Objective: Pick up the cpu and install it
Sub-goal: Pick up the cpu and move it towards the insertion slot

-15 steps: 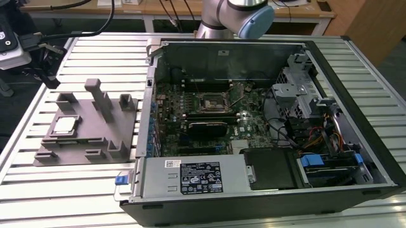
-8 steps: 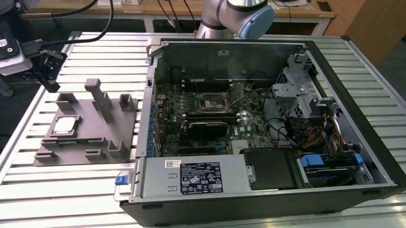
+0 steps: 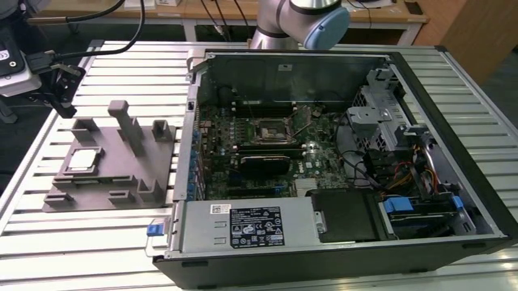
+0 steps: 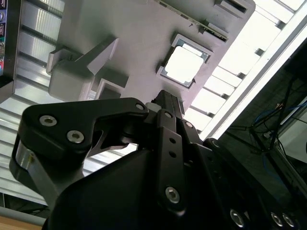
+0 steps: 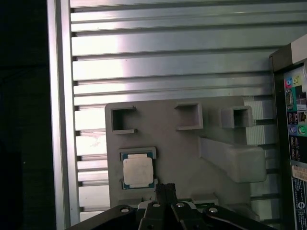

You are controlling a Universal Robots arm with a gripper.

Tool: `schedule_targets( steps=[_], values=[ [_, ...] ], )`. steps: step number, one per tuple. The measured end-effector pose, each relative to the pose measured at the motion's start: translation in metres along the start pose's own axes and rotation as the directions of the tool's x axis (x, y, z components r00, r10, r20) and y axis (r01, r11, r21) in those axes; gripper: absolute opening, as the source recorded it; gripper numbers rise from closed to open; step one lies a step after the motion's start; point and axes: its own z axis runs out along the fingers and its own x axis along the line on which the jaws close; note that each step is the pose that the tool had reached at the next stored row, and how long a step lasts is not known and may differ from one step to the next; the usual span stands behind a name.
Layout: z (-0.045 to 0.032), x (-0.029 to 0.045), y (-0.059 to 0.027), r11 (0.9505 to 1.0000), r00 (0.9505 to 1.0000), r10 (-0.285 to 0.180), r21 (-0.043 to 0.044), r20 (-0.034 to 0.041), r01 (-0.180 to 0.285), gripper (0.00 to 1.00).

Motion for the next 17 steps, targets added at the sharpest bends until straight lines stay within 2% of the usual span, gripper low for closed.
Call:
schedule_targets(
  steps=[7,17],
  values=[
    [0.0018,0.0017,-0.0002,1.0,1.0,0.0,-0.0001,0.0001,0.0,0.11],
    [0.0133,0.0093,-0.0013,1.0,1.0,0.0,-0.0001,0.0001,0.0,0.11]
  ],
)
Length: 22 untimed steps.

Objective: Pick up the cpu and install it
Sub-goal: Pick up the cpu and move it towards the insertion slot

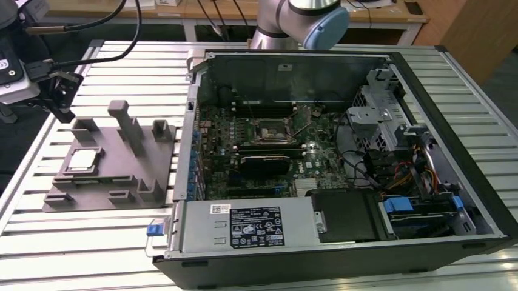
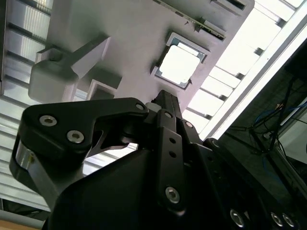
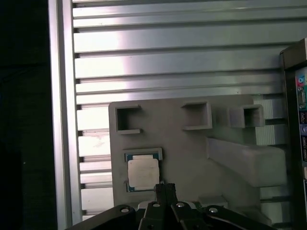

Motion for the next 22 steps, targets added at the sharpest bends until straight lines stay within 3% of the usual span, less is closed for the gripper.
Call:
schedule_targets(
  steps=[22],
  values=[
    [0.0386,0.0043,-0.002,1.0,1.0,0.0,0.0006,-0.0075,0.0,0.11]
  ],
)
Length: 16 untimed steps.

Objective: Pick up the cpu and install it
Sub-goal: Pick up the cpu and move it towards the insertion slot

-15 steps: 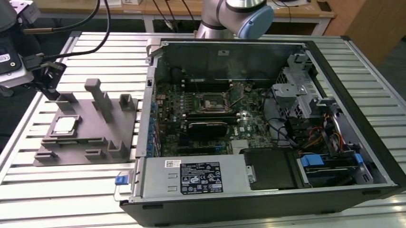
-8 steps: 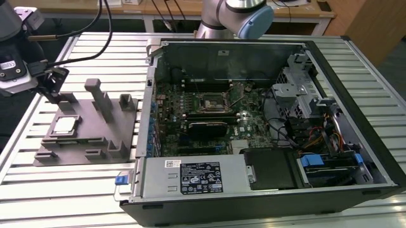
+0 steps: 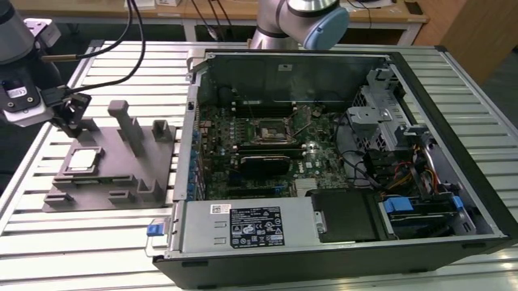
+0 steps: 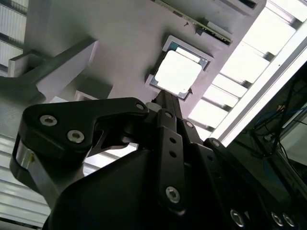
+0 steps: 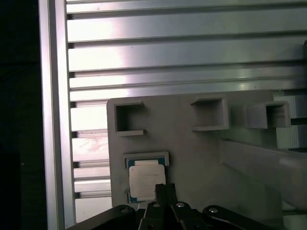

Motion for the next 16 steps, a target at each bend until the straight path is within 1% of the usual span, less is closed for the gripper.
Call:
schedule_targets(
  steps=[5,16],
  values=[
    [0.0084,0.001,-0.0004,1.0,1.0,0.0,0.0001,-0.0021,0.0,0.11],
    [0.0228,0.0079,-0.0015,1.0,1.0,0.0,0.0004,-0.0045,0.0,0.11]
  ],
)
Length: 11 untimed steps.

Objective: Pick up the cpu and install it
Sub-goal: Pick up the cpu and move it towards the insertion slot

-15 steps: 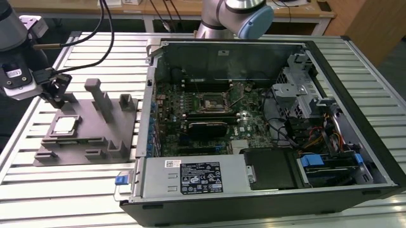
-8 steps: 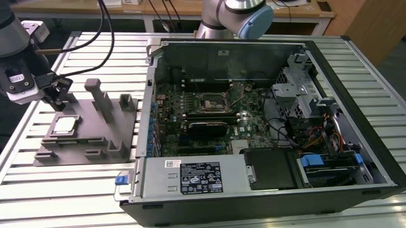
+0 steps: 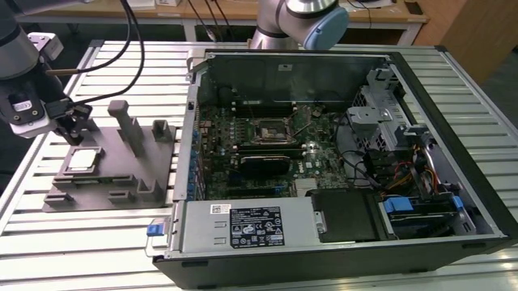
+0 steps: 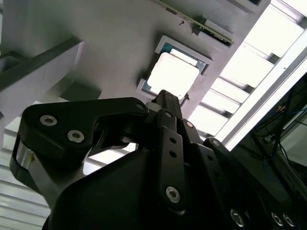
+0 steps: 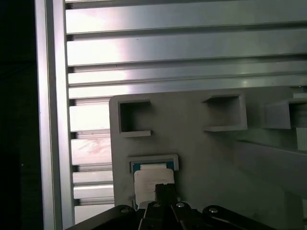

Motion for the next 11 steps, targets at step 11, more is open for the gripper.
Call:
schedule_targets(
  steps=[11],
  values=[
    [0.0139,0.0043,-0.0012,1.0,1.0,0.0,0.0002,-0.004,0.0,0.11]
  ],
)
